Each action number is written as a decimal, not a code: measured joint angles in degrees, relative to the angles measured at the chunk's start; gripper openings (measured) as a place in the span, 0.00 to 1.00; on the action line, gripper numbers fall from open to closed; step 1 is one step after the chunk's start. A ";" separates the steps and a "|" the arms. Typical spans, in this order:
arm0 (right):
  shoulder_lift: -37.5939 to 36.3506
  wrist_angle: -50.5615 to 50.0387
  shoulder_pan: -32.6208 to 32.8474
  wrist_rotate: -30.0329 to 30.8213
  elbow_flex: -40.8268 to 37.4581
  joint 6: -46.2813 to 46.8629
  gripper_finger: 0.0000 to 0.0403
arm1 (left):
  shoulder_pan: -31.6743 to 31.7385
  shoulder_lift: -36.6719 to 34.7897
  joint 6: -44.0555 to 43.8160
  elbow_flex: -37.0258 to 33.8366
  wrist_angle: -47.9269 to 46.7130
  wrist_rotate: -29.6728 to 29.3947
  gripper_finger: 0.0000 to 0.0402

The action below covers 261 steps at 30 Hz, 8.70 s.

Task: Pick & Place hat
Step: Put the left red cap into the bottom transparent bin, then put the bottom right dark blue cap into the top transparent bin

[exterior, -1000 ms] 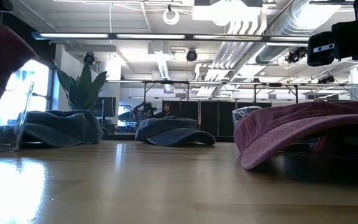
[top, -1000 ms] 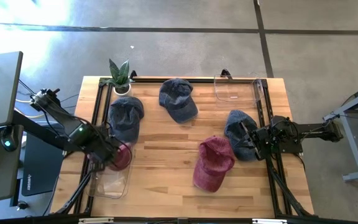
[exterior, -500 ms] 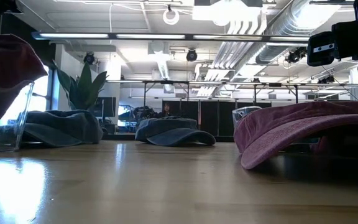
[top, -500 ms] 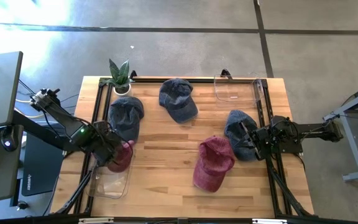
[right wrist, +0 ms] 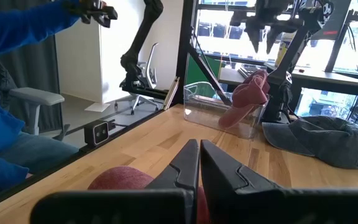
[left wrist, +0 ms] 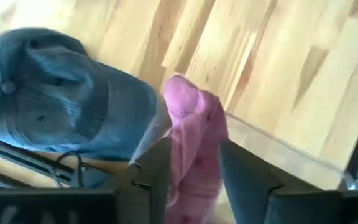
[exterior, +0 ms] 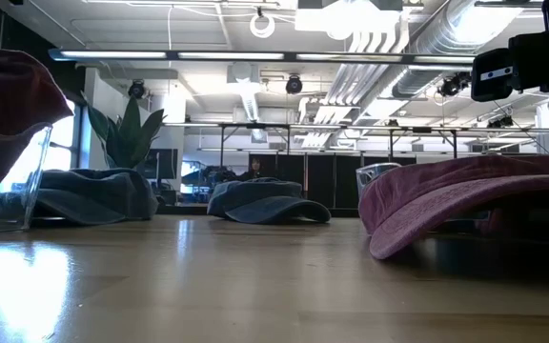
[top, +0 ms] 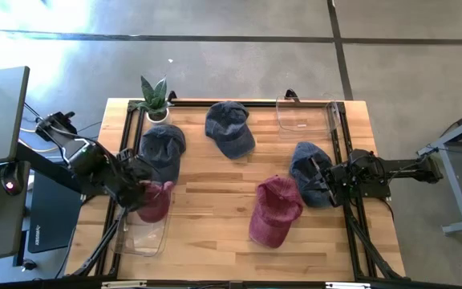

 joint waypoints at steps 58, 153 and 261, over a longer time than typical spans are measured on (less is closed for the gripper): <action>-0.01 -0.01 0.01 0.00 0.01 -0.02 0.03 | 6.69 11.72 26.96 -9.59 0.06 10.53 0.36; 0.00 -0.04 0.00 0.00 0.02 -0.02 0.03 | 23.68 30.91 53.04 -29.91 116.93 0.52 0.42; 68.28 -56.63 11.45 27.79 45.76 24.28 0.09 | 35.12 32.61 62.14 -39.17 134.87 17.48 0.42</action>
